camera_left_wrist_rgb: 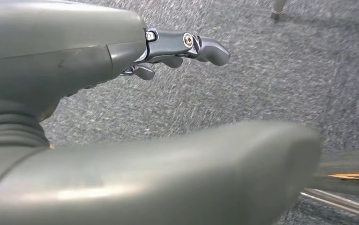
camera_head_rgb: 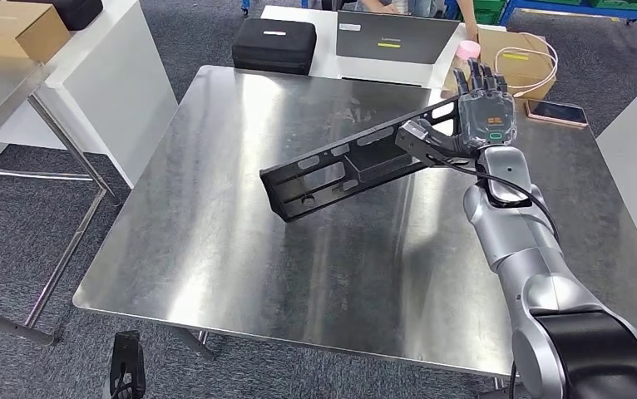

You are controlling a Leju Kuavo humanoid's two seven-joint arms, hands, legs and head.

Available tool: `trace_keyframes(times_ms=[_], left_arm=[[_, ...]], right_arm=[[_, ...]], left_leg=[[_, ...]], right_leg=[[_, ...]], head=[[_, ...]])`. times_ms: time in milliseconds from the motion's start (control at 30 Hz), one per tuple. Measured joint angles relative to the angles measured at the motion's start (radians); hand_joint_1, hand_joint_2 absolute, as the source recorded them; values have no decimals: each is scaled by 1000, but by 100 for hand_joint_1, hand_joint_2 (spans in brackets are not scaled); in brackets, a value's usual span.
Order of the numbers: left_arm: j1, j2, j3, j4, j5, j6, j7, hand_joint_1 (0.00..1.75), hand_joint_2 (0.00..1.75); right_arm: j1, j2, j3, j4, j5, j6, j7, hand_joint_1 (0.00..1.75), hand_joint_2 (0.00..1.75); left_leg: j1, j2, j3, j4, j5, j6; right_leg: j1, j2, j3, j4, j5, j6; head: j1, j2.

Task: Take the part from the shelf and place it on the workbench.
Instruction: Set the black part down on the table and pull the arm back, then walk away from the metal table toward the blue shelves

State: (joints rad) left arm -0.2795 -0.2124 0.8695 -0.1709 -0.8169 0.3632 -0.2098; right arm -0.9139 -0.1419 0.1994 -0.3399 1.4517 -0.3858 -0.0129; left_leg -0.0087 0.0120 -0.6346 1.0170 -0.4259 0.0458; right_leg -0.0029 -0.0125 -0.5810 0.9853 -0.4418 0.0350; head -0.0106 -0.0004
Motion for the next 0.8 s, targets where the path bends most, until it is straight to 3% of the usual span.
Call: trace_keyframes(times_ms=[333,567,800], left_arm=[[5,-7,17,0,-9,-36,76,0,0],[7,-9,21,0,-15,-70,79,0,0],[6,-9,22,0,-35,-82,99,0,0]], right_arm=[[-22,21,-4,3,20,64,2,0,0],[-22,22,-27,5,-20,101,1,0,0],[-18,-20,-101,18,-79,269,1,0,0]], left_leg=[[0,0,0,0,0,0],[0,0,0,0,0,0],[0,-1,0,0,0,0]], right_leg=[[0,0,0,0,0,0],[0,0,0,0,0,0],[0,0,0,0,0,0]], head=[[0,0],[0,0],[0,0]])
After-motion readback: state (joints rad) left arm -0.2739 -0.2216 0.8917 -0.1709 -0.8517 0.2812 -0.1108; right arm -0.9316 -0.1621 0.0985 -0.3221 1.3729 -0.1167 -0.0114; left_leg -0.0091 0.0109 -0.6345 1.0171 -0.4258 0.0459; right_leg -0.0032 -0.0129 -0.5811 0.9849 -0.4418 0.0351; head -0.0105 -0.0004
